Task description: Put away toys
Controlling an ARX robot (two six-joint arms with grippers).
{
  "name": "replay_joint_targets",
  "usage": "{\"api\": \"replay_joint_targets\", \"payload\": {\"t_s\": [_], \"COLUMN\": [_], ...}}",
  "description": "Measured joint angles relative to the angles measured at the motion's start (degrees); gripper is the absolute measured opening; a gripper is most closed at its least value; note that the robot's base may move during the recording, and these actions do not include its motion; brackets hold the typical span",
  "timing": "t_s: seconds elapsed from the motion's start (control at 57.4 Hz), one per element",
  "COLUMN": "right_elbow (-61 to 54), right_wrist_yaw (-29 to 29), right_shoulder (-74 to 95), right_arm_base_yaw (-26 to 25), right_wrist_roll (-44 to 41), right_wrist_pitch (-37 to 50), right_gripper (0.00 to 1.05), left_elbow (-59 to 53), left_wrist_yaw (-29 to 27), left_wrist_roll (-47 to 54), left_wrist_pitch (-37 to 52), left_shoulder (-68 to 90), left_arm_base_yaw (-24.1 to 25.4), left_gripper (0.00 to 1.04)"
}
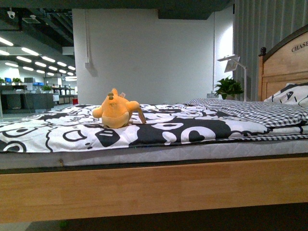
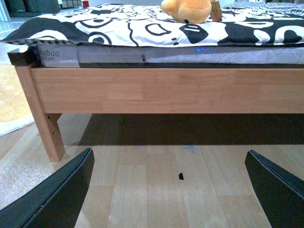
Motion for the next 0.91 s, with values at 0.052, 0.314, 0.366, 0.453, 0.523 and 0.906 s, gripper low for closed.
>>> {"api": "replay_joint_targets", "payload": {"t_s": [0.052, 0.314, 0.366, 0.453, 0.523, 0.906], "right_elbow": [0.0, 0.0, 0.0, 0.0, 0.0, 0.0], "right_wrist_yaw": [0.0, 0.0, 0.0, 0.0, 0.0, 0.0], "right_shoulder": [0.0, 0.0, 0.0, 0.0, 0.0, 0.0], "right_arm_base_yaw": [0.0, 0.0, 0.0, 0.0, 0.0, 0.0], "right_wrist_roll": [0.0, 0.0, 0.0, 0.0, 0.0, 0.0], "right_wrist_pitch": [0.0, 0.0, 0.0, 0.0, 0.0, 0.0], "right_gripper": [0.98, 0.98, 0.98, 0.98, 0.98, 0.98], "left_elbow": [0.0, 0.0, 0.0, 0.0, 0.0, 0.0], "left_wrist_yaw": [0.0, 0.0, 0.0, 0.0, 0.0, 0.0], "left_wrist_roll": [0.0, 0.0, 0.0, 0.0, 0.0, 0.0], "left_wrist_pitch": [0.0, 0.0, 0.0, 0.0, 0.0, 0.0], "left_shoulder": [0.0, 0.0, 0.0, 0.0, 0.0, 0.0], "left_arm_base_yaw": [0.0, 0.0, 0.0, 0.0, 0.0, 0.0], "left_gripper": [0.98, 0.98, 0.98, 0.98, 0.98, 0.98]}}
